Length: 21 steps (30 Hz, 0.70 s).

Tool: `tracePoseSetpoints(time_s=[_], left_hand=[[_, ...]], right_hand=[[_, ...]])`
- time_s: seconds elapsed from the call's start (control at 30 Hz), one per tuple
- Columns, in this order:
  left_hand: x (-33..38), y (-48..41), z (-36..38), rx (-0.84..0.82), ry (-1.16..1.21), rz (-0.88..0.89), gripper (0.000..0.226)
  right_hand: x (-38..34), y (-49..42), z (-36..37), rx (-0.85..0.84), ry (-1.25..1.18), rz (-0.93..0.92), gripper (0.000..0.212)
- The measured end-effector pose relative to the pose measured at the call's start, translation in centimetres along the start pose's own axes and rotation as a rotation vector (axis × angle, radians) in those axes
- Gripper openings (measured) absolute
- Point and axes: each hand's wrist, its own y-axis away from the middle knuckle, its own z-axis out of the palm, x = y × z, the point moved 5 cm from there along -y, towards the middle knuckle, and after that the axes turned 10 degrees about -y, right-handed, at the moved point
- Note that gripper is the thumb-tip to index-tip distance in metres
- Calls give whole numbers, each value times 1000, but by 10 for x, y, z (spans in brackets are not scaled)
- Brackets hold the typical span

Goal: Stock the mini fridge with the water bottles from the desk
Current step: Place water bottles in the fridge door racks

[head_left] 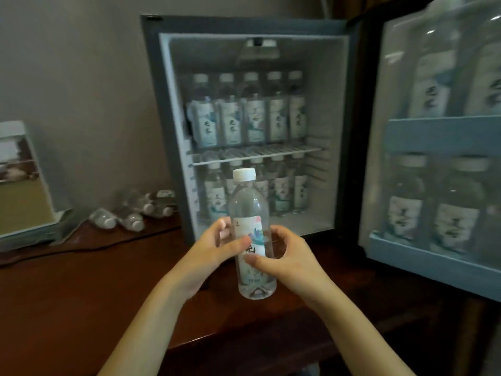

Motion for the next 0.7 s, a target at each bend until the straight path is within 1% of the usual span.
tracePoseSetpoints(time_s=[0.07,0.2,0.33,0.43,0.5,0.53,0.6,0.7], left_hand=[[13,-14,36,-56,12,48,52],[48,-37,110,-157,-3,204,43],[80,-50,172,-291,20,349,52],[96,-57,209,-368,29,404,62],[106,-61,230,-399,3,440,62],[110,-62,239,-396,-15,466,61],[119,-65,251,-330,-55,527,56],[130,-65,259,-125,-114,660,52]], right_hand=[[-9,16,-38,72,26,-19,43],[-32,50,-109,202,147,-83,39],[-56,83,-166,328,273,-195,44],[-72,105,-199,440,386,-285,52],[-81,116,-216,511,442,-322,55],[-84,120,-223,537,465,-332,56],[-89,126,-236,592,522,-349,59],[-89,130,-253,667,574,-324,57]])
